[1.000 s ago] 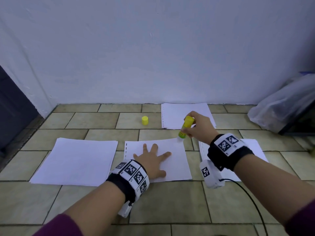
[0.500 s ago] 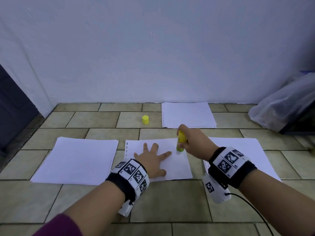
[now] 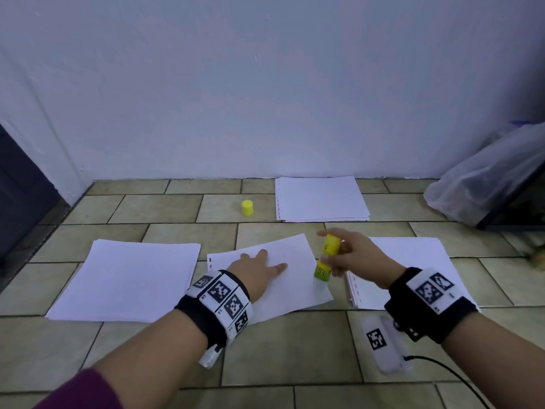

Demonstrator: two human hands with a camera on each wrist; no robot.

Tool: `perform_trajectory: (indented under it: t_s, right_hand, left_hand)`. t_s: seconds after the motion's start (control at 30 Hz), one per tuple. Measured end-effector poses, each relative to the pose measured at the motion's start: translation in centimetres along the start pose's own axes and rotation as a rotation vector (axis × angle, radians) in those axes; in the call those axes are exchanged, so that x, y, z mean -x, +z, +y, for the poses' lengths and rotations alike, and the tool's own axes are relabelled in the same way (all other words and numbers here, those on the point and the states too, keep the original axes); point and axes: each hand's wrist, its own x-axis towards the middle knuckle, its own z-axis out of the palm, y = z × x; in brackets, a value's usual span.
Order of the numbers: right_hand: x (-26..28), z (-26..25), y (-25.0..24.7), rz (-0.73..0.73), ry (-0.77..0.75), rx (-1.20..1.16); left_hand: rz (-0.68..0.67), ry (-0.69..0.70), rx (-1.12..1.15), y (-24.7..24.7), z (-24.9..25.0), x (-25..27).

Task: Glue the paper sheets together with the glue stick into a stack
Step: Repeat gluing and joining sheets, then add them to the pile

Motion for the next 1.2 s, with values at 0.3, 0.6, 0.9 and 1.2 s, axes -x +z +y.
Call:
perform_trajectory:
  t_s: [0.3, 0.6, 0.9, 1.2]
  right_hand:
    - [-2.6, -0.3, -1.2, 0.182, 0.129, -0.662]
    - [-4.5, -0.4, 1.2, 0.381, 0.034, -0.506]
    - [-6.4, -1.9, 4.7, 0.320, -0.121, -0.058]
    - [-7.5, -3.6, 4.9, 0.128, -0.164, 0.357]
  left_hand:
    - [0.136, 0.061, -0.015, -0.3, -0.1, 0.4]
    - [0.139, -0.012, 0.076, 0.2, -1.0, 0.2]
    - [0.161, -0.063, 0.156, 0.6, -0.7, -0.4]
    - [0.145, -0.061, 0.167, 0.6, -0.7, -0.5]
